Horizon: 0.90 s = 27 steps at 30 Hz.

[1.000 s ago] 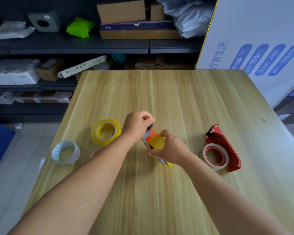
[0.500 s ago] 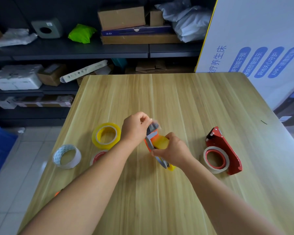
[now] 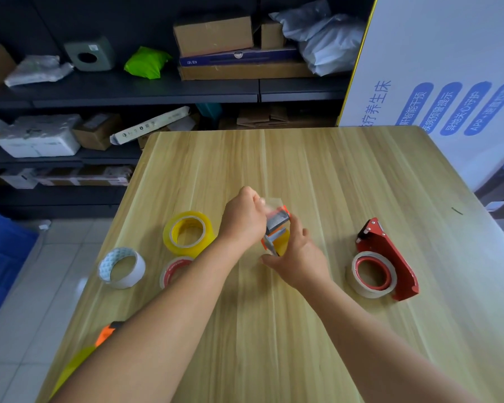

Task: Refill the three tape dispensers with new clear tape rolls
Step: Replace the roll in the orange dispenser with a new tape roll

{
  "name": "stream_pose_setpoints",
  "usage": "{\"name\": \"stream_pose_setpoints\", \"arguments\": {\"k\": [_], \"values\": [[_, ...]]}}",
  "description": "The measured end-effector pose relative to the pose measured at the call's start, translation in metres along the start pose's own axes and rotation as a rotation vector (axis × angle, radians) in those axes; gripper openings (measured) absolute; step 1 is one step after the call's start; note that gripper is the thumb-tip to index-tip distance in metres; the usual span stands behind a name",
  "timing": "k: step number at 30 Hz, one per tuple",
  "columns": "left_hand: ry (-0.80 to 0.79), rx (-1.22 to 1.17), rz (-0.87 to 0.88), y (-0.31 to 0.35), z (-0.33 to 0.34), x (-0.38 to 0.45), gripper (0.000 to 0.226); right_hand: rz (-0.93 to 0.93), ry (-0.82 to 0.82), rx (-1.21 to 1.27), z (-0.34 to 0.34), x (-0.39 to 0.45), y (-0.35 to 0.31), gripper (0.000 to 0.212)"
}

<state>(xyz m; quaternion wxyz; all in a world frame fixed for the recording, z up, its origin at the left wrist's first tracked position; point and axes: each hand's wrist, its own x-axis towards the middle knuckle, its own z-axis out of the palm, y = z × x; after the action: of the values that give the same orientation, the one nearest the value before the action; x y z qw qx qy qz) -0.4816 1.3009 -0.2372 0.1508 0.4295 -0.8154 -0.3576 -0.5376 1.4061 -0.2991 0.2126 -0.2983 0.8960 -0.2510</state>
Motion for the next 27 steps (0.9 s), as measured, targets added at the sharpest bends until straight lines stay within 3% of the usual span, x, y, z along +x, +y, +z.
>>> {"name": "stream_pose_setpoints", "arguments": {"k": [7,14,17,24,27], "values": [[-0.023,-0.025,-0.031,0.012,0.002,-0.010,0.013,-0.053,0.164,0.089,-0.008,-0.001,-0.004,0.089],[-0.052,0.012,0.076,0.026,0.001,-0.022,0.011,-0.035,0.163,0.183,-0.017,-0.003,-0.002,0.071],[0.011,0.053,0.161,0.035,-0.006,-0.023,0.012,-0.008,0.166,0.181,-0.018,-0.002,0.000,0.068],[-0.001,-0.168,0.187,0.057,-0.034,-0.011,0.018,0.020,0.184,0.206,-0.023,0.003,0.005,0.061],[0.016,-0.154,0.214,0.066,-0.043,-0.008,0.015,0.007,0.156,0.208,-0.022,0.004,0.006,0.059]]}}
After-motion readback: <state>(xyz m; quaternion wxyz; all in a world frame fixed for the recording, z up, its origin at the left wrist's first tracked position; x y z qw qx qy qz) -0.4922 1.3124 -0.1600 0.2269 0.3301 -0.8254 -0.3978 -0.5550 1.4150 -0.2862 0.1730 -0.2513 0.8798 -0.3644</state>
